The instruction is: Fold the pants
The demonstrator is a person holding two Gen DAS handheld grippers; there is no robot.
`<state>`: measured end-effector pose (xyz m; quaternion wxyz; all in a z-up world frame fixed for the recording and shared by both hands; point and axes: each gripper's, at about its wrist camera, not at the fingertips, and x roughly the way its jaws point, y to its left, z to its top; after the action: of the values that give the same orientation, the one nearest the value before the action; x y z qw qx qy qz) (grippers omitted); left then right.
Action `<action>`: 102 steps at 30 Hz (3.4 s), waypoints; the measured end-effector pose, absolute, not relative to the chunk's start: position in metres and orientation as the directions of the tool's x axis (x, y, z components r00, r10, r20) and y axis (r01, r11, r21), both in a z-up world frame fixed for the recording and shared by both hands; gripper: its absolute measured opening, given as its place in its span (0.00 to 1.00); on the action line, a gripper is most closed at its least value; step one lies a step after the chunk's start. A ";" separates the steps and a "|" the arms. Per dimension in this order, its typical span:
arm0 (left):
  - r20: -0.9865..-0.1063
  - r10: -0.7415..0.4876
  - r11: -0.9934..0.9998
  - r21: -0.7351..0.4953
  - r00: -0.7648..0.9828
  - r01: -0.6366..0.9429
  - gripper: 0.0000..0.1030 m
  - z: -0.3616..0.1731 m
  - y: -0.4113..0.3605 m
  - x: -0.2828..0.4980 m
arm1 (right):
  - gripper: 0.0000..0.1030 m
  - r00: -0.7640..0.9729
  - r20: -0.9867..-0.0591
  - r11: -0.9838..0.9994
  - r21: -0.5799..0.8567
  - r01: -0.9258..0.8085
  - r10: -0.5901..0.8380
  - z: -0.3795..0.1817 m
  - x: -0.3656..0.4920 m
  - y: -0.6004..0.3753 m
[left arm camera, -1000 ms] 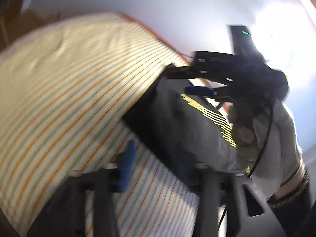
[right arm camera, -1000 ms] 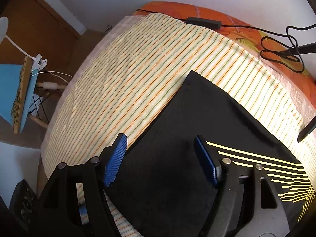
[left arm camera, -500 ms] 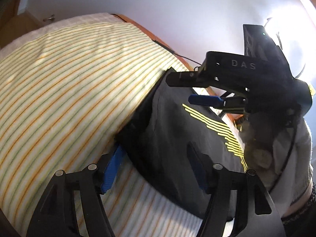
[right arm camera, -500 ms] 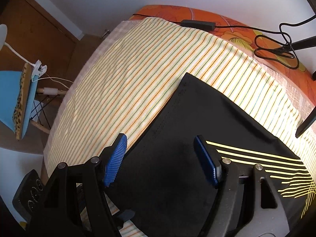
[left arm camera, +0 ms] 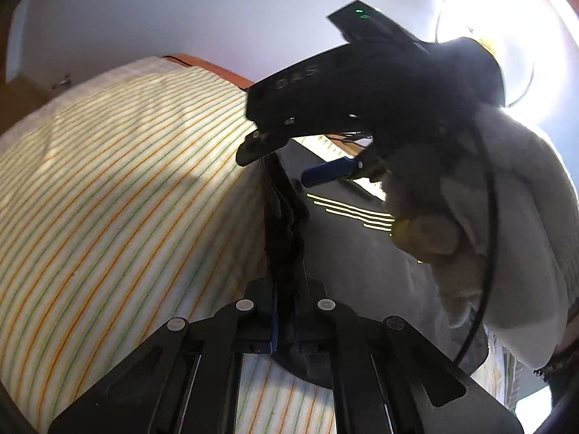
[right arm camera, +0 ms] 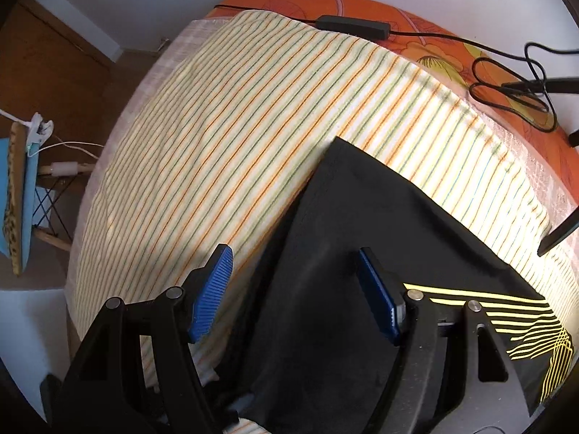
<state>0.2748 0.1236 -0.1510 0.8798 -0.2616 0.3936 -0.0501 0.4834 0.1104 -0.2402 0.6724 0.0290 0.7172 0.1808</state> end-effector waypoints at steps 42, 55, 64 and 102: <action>-0.565 -0.508 0.826 -0.532 0.650 0.183 0.03 -0.102 -0.010 0.274 | 0.05 0.265 -0.879 0.903 0.425 0.058 0.397 -0.162 0.408 -0.098; -0.572 -0.599 0.791 -0.532 0.560 0.303 0.03 -0.113 -0.083 0.309 | 0.05 0.300 -0.899 0.911 0.378 0.162 0.319 -0.159 0.364 -0.198; -0.587 -0.630 0.774 -0.525 0.508 0.353 0.03 -0.128 -0.134 0.335 | 0.05 0.319 -0.906 0.924 0.342 0.170 0.277 -0.153 0.335 -0.248; -0.747 -0.502 0.860 -0.377 0.435 0.344 0.14 -0.157 -0.122 0.381 | 0.16 0.276 -0.960 0.975 0.099 0.198 0.041 -0.184 0.288 -0.308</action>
<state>0.3814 -0.1222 -0.1572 0.8429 -0.0842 0.4684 -0.2510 0.2883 -0.3085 -0.1841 0.7926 0.0995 0.5996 -0.0494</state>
